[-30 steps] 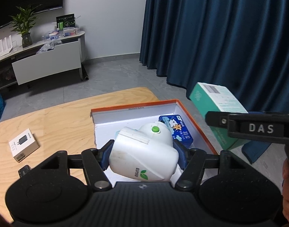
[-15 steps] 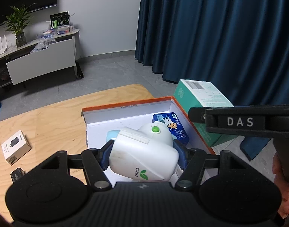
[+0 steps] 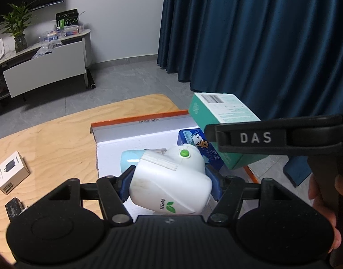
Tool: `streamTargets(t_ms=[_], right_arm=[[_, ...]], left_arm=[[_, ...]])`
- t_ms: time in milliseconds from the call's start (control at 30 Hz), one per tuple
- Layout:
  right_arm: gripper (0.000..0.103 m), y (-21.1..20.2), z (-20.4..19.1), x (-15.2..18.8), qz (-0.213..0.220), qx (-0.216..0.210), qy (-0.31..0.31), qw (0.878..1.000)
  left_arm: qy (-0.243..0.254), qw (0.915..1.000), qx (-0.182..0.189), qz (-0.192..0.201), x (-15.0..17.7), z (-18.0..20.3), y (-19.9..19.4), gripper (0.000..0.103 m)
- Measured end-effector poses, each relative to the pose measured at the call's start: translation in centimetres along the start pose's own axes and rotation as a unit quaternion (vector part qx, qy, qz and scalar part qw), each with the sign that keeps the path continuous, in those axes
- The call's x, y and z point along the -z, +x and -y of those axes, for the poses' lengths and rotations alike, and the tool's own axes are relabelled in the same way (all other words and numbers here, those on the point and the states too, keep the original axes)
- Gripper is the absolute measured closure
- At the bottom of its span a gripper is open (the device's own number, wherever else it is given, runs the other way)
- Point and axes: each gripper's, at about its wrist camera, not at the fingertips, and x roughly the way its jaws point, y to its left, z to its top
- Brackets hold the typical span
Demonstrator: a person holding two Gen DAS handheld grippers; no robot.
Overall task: Organize rigid objects
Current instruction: 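Release the device with the left tool while the right tool releases the bandage box in the lid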
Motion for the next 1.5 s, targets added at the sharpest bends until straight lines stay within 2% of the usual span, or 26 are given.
streamTargets(t_ms=[267, 333, 400, 633, 733, 933, 1167, 1500], right_arm=[[0.018, 1.8, 0.1, -0.8, -0.008, -0.004, -0.004, 1.000], [0.018, 2.4, 0.2, -1.0, -0.006, -0.020, -0.011, 1.000], [0.016, 2.4, 0.4, -1.1, 0.007, -0.017, -0.008, 1.000], [0.016, -0.2, 2.5, -1.2, 0.051, 0.008, 0.027, 0.998], [0.016, -1.3, 3.3, -1.1, 0.061, 0.005, 0.042, 0.997], [0.016, -2.7, 3.2, -0.5, 0.065, 0.001, 0.037, 0.997], [0.016, -3.9, 1.9, -0.1, 0.071, -0.011, 0.035, 0.997], [0.016, -4.7, -1.3, 0.7, 0.064, -0.033, 0.011, 0.997]], left_arm=[[0.002, 1.0000, 0.006, -0.006, 0.0, 0.1, 0.6, 0.037], [0.001, 0.9999, 0.010, -0.008, 0.0, 0.2, 0.8, 0.037], [0.003, 0.9999, 0.011, -0.009, 0.0, 0.2, 0.8, 0.037], [0.007, 0.9996, 0.026, -0.010, 0.1, 0.9, 1.1, 0.039], [0.006, 0.9992, 0.039, -0.007, -0.1, 1.3, 1.2, 0.049], [-0.017, 0.9982, 0.057, 0.001, -0.1, 0.9, 0.9, 0.045], [-0.030, 0.9988, 0.031, 0.025, -0.8, -0.3, -1.1, 0.034], [-0.053, 0.9971, -0.047, 0.026, -0.6, -3.4, -3.3, 0.018]])
